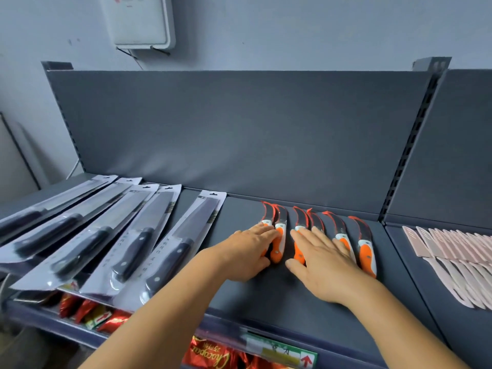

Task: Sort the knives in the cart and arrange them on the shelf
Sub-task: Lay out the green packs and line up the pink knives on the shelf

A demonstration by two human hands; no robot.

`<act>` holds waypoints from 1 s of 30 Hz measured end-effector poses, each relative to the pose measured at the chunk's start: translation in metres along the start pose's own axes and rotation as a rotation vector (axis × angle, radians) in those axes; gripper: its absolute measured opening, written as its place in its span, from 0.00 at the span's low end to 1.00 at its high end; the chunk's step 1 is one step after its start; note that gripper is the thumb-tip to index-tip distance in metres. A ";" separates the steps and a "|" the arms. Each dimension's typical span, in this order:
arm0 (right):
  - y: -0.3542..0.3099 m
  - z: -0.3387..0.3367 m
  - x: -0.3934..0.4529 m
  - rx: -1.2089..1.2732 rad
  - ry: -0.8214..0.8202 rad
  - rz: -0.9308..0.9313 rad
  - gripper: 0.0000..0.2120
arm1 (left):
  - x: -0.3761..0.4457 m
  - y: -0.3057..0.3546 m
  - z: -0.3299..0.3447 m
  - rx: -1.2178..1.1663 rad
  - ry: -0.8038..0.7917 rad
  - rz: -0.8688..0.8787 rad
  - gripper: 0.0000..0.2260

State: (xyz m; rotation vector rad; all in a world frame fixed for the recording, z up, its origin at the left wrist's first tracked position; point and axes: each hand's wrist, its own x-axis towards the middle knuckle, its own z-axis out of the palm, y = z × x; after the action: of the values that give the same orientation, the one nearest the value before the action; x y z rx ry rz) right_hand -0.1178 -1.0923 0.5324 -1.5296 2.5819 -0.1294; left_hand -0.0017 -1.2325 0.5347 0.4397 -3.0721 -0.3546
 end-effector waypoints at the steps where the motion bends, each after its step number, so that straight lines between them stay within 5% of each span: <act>1: -0.004 -0.002 0.000 0.003 0.009 -0.006 0.31 | -0.003 -0.001 -0.001 0.011 0.019 -0.010 0.26; 11: -0.120 -0.027 0.009 0.035 0.202 -0.209 0.27 | -0.099 -0.060 -0.054 0.071 0.349 -0.151 0.22; 30: -0.417 0.025 0.054 0.183 -0.026 -0.303 0.32 | -0.285 -0.314 -0.085 0.091 0.287 -0.437 0.22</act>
State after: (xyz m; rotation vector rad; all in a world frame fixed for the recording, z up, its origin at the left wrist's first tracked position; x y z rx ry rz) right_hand 0.2212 -1.3401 0.5634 -1.8239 2.2302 -0.3639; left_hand 0.3628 -1.4649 0.5508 1.0677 -2.7001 -0.1381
